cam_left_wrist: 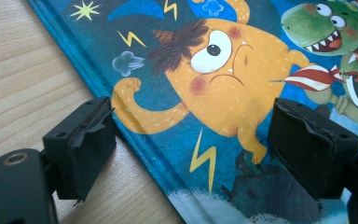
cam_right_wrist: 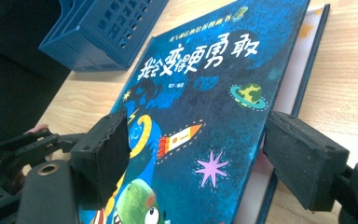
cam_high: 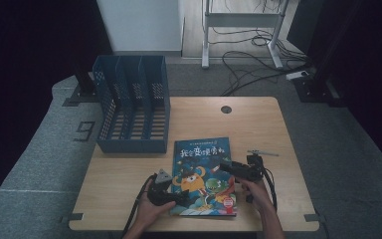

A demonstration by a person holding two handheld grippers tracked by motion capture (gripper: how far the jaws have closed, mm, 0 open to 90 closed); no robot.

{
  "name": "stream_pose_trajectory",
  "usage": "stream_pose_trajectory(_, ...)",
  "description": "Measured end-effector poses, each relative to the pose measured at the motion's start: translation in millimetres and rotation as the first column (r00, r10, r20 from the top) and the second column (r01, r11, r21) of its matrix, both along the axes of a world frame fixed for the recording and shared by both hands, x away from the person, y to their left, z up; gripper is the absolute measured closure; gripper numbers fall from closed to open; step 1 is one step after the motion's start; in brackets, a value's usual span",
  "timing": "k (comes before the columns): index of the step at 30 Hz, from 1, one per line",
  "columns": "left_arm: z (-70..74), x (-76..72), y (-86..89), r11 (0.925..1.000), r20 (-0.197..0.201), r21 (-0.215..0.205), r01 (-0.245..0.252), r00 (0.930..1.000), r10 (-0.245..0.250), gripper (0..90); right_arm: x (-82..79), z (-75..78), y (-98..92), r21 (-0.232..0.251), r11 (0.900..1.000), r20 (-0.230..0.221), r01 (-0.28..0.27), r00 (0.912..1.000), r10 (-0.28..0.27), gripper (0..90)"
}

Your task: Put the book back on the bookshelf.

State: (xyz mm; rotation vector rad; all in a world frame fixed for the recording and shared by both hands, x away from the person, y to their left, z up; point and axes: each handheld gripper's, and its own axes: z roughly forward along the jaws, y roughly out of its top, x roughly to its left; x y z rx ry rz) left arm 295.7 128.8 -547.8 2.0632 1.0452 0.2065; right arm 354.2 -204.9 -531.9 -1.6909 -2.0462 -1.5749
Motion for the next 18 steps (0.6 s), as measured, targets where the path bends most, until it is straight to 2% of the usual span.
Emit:
stream_pose_trajectory(4,0.0,0.5,1.2,1.0,-0.005,-0.009,0.003,1.0,-0.003,14.4,-1.9,2.4,1.3,-0.018,1.0,0.013,-0.009,0.9999,0.009,23.4)
stream_pose_trajectory(5,-0.2,1.3,3.0,0.9996,-0.013,-0.029,0.004,0.9999,-0.004,14.5,-4.5,6.4,2.6,-0.041,0.999,0.036,-0.016,0.9992,0.018,24.4)
stream_pose_trajectory(8,-0.3,2.3,5.2,0.9987,-0.024,-0.051,0.006,0.9997,-0.007,14.5,-6.9,10.9,4.5,-0.056,0.998,0.06,-0.019,0.9979,0.023,25.2)
stream_pose_trajectory(11,-0.8,4.3,8.8,0.9969,-0.036,-0.077,0.013,0.9992,-0.016,14.4,-10.8,19.5,9.1,-0.098,0.995,0.104,-0.025,0.9939,0.036,25.2)
stream_pose_trajectory(15,-0.7,7.4,13.6,0.9933,-0.06,-0.113,0.024,0.9977,-0.031,14.8,-12.9,28.1,9.7,-0.084,0.996,0.145,-0.039,0.9881,0.051,27.5)
stream_pose_trajectory(18,-0.5,8.0,14.3,0.9934,-0.063,-0.114,0.018,0.9977,-0.025,15.0,-13.0,30.0,9.4,-0.075,0.996,0.153,-0.043,0.9867,0.054,28.0)
